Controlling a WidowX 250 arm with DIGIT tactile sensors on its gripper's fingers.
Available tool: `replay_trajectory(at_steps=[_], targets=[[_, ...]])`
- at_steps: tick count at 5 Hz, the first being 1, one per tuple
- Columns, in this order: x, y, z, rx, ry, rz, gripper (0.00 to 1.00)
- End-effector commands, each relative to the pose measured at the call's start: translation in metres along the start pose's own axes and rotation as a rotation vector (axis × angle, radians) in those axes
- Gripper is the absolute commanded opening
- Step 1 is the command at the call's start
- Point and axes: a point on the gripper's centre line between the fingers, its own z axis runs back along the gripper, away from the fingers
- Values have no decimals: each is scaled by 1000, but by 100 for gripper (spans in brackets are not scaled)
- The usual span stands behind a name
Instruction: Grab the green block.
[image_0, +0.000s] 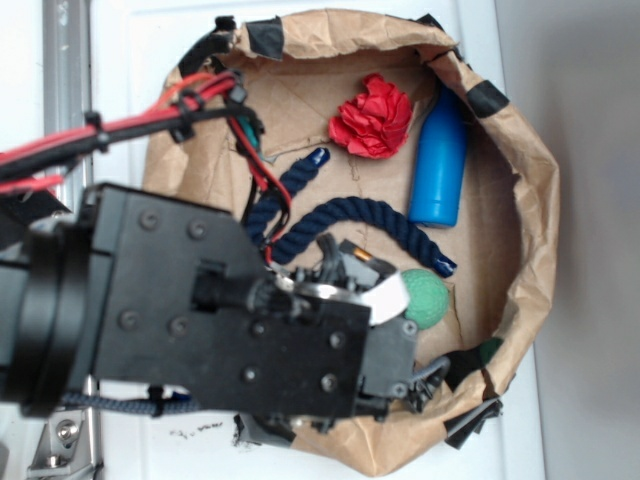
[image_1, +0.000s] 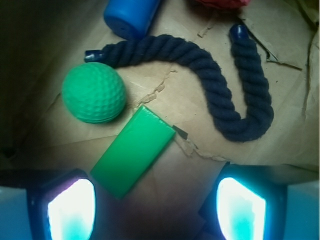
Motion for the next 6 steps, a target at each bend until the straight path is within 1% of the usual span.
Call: replay_trajectory(at_steps=[1, 2, 3, 4, 5, 6], targets=[[9, -11, -15, -28, 44, 40, 100], [9, -18, -31, -17, 44, 38, 100], [10, -20, -37, -35, 63, 21, 100], [12, -21, -43, -16, 63, 27, 100], [3, -15, -52, 41, 55, 4, 100], [-1, -8, -57, 89, 25, -8, 100]])
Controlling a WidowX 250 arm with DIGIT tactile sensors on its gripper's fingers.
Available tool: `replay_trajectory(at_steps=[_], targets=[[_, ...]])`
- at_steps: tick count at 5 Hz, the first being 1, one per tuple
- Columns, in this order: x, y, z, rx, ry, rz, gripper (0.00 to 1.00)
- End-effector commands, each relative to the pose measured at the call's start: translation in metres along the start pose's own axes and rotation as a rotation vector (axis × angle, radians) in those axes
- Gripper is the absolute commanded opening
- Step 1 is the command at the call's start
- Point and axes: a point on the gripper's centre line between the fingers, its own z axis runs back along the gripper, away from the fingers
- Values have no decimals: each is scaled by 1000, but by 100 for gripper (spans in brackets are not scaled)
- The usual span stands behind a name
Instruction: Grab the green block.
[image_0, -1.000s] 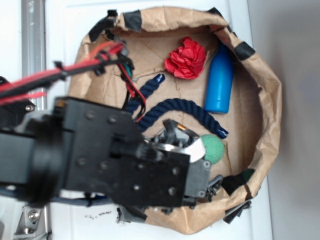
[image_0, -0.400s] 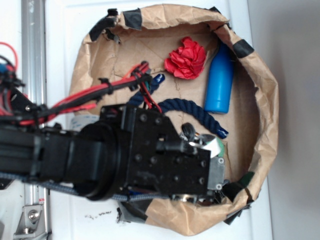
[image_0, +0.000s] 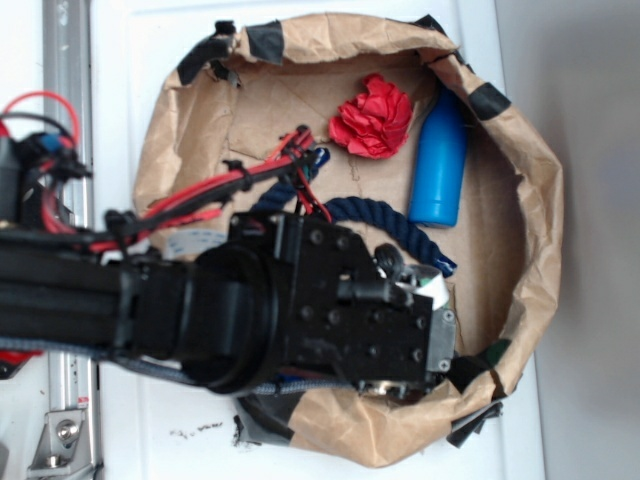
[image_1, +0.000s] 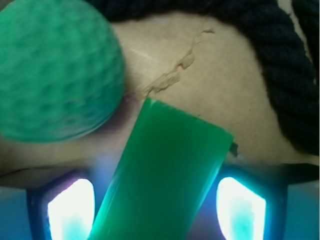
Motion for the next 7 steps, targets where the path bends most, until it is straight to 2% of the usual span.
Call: replay_trajectory(at_steps=[1, 2, 3, 4, 5, 6, 7], targets=[[-3, 8, -2, 39, -48, -51, 100], [8, 11, 5, 31, -112, -257, 0], [28, 7, 23, -72, -132, -488, 0], [47, 1, 64, -187, -267, -731, 0], [56, 6, 115, -196, -313, -741, 0], [63, 3, 160, -120, -346, -768, 0], [67, -6, 166, -68, -299, -816, 0]])
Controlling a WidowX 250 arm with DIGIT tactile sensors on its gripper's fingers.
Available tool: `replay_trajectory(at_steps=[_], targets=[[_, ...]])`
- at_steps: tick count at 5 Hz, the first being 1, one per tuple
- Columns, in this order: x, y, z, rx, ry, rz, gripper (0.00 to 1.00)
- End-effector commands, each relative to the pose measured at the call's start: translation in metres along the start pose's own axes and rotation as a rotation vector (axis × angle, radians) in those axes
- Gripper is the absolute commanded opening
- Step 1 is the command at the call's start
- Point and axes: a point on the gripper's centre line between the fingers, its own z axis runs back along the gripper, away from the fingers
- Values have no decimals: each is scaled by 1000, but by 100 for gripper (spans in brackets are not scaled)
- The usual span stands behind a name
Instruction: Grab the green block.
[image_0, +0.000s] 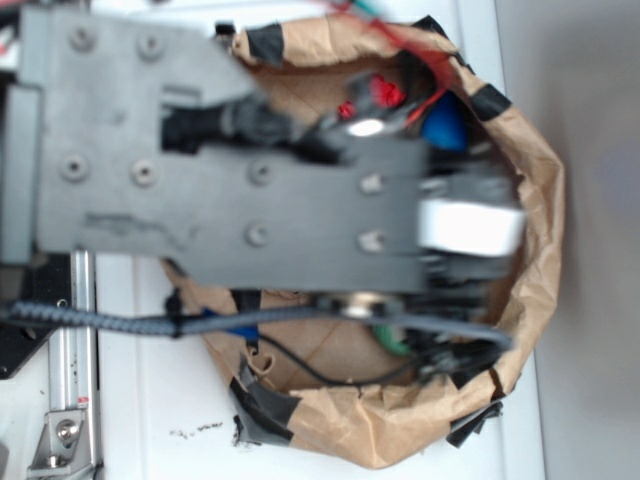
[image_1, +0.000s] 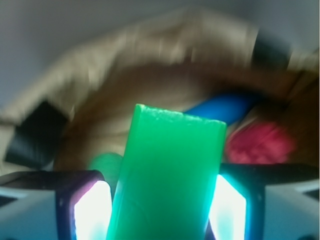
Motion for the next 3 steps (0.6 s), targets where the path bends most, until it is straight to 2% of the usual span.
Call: replay_trajectory(at_steps=[1, 3], targets=[[22, 1, 19, 44, 47, -44, 0], [16, 0, 14, 22, 35, 9, 0]])
